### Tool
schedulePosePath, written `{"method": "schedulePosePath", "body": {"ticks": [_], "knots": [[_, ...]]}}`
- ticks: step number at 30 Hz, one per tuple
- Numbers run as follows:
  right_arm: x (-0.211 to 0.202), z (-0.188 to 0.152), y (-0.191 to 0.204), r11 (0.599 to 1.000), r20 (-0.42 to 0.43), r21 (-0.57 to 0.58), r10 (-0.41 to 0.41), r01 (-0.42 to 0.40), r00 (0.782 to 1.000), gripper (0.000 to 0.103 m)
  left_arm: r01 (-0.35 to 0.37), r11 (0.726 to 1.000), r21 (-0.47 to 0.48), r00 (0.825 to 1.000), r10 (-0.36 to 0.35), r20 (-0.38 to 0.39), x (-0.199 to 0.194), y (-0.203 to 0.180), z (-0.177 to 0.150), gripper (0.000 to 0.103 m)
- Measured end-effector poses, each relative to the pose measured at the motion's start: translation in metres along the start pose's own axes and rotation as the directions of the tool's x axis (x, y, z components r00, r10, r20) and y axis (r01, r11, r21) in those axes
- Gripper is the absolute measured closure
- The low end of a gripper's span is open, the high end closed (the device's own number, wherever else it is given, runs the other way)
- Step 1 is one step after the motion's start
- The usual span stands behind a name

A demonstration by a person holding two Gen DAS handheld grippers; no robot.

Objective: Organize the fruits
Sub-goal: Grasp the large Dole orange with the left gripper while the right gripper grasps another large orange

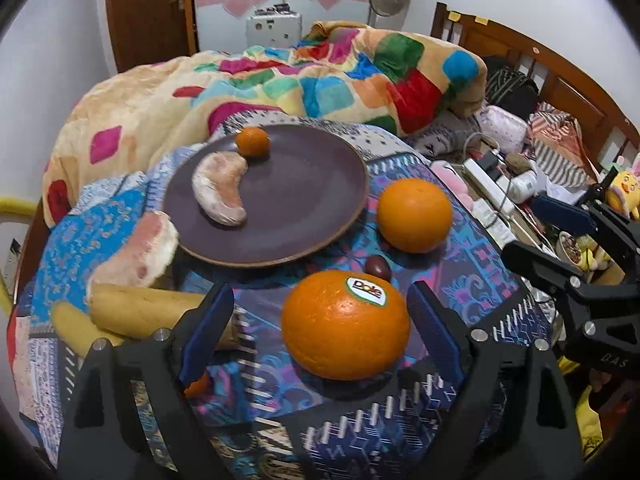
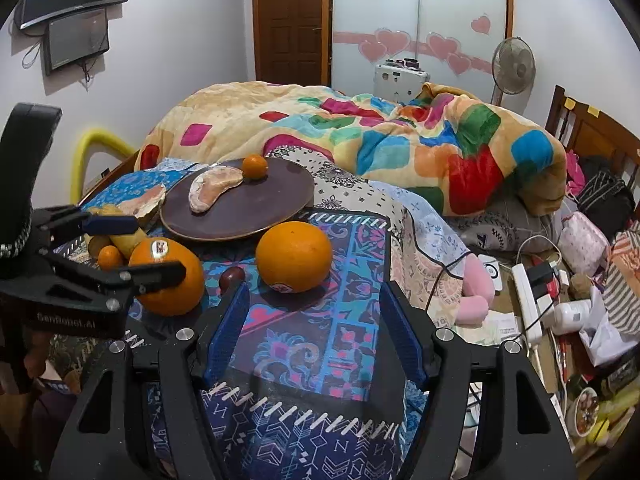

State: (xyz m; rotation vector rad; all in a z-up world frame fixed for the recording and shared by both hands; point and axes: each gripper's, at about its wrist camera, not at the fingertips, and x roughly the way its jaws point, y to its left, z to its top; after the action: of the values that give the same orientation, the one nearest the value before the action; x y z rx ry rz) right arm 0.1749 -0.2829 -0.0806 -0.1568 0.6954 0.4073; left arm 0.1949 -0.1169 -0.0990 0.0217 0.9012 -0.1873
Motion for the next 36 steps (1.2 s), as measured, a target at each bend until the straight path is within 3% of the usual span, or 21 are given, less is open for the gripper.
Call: {"method": "schedulePosePath", "body": {"ticks": [5, 9, 17, 31, 36], "knots": [[-0.003, -0.003, -0.003, 1.0, 0.002, 0.006, 0.003, -0.003, 1.0, 0.039, 0.048, 0.999, -0.012, 0.998, -0.048, -0.029, 0.008, -0.007, -0.005, 0.018], [-0.003, -0.005, -0.004, 1.0, 0.002, 0.008, 0.003, -0.003, 1.0, 0.039, 0.105, 0.994, -0.011, 0.993, -0.105, -0.048, 0.013, -0.016, -0.007, 0.034], [0.006, -0.002, -0.002, 1.0, -0.005, 0.012, 0.022, -0.022, 1.0, 0.039, 0.051, 0.998, 0.022, 0.999, -0.051, -0.013, 0.004, -0.014, -0.005, 0.035], [0.063, 0.014, 0.005, 0.997, -0.075, 0.03, 0.08, -0.078, 0.994, 0.039, -0.031, 0.999, -0.004, 0.995, 0.032, 0.095, -0.023, 0.042, 0.02, 0.035], [0.078, 0.016, 0.01, 0.998, -0.104, 0.01, 0.063, -0.063, 0.993, 0.039, -0.038, 0.999, -0.017, 0.994, 0.039, 0.103, -0.021, 0.057, 0.023, 0.035]]}}
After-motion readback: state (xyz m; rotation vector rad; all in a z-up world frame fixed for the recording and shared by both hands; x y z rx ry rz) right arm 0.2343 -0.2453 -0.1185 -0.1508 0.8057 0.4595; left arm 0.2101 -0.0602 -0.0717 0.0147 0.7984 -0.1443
